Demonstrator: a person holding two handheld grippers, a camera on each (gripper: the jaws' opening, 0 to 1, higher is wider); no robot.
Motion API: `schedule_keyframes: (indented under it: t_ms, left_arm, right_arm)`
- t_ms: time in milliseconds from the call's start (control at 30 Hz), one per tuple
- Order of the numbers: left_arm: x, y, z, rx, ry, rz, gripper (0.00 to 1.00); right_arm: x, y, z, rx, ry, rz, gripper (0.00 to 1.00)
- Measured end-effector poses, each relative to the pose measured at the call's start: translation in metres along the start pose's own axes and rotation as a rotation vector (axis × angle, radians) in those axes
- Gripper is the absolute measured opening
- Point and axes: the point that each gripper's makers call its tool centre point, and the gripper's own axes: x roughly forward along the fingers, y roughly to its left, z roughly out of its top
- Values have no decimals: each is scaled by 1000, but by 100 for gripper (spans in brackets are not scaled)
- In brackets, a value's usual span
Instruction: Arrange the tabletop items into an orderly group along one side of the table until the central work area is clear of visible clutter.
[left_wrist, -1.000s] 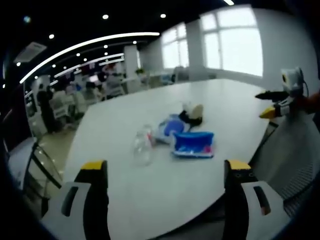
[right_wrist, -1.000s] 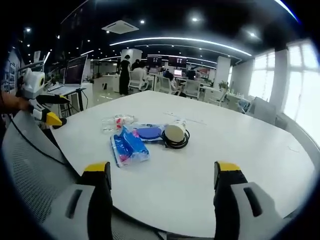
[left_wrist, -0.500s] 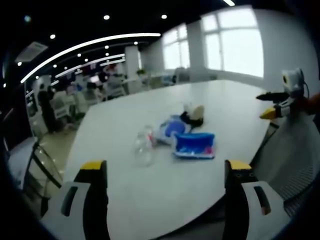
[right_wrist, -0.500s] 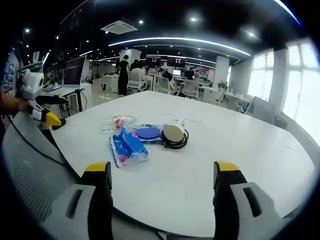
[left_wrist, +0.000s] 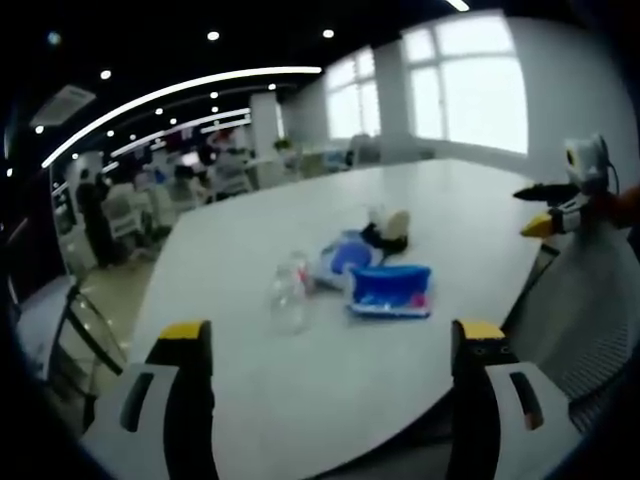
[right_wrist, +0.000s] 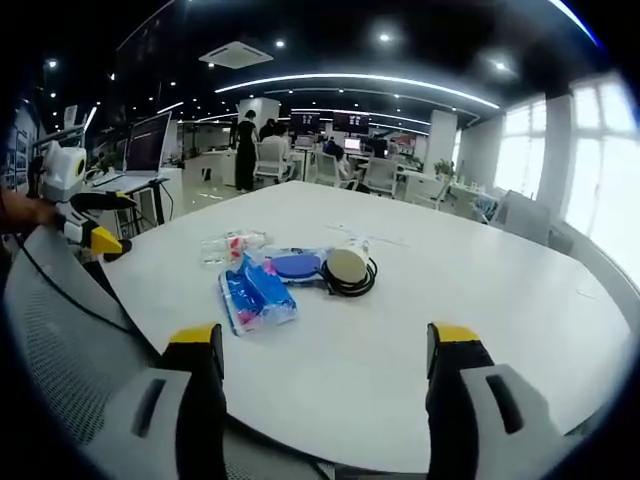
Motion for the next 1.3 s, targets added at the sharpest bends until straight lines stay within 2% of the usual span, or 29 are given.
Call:
schedule_keyframes:
  t_ms: [333,767,1300]
  left_arm:
    - [0,0,2,-1,-5,7,99]
    - [0,-2,0,-2,12,-3,100]
    - [0,-2,-2,3,24,1,98]
  right_arm:
    - [0,0,1,7,-5,3,87]
    - [2,4,-4,20,23,24,94]
    - [2,6,-8,15,44,33,91]
